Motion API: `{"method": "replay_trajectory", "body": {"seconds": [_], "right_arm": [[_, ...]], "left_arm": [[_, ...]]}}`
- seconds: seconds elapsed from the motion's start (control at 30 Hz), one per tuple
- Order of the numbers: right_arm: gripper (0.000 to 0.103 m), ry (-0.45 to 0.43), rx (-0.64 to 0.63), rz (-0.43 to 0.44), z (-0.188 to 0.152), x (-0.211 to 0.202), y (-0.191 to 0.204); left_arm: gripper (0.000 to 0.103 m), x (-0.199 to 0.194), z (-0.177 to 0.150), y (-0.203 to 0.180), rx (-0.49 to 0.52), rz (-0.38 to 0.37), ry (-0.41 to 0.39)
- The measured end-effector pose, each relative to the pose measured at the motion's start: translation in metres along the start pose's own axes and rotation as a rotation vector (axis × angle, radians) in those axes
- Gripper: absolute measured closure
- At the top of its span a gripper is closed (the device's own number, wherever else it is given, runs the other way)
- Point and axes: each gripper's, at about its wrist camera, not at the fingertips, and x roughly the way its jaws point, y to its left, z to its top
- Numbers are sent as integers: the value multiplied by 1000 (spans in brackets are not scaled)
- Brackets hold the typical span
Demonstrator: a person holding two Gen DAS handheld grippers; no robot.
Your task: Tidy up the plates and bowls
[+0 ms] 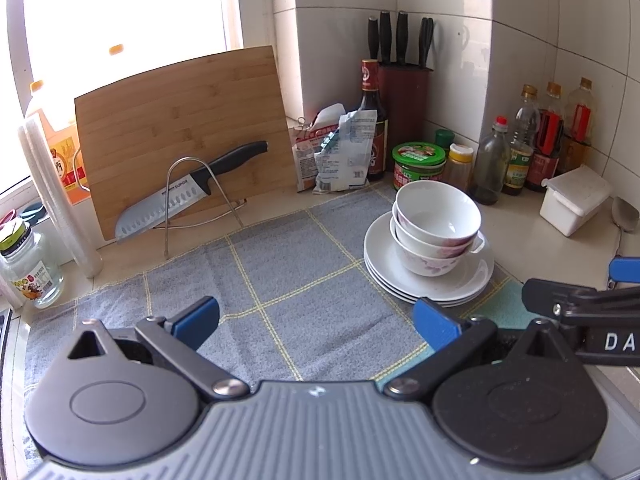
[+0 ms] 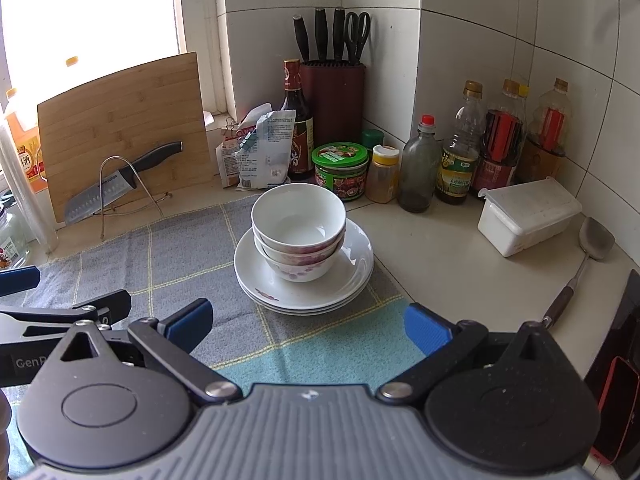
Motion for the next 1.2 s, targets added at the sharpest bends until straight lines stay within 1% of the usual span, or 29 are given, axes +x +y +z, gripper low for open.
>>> {"method": "replay_trajectory", "body": {"seconds": [1.2], "right_arm": [[0, -1, 9, -2, 2, 1, -2]], "left_arm": [[1, 3, 2, 0, 0, -2, 3]]}}
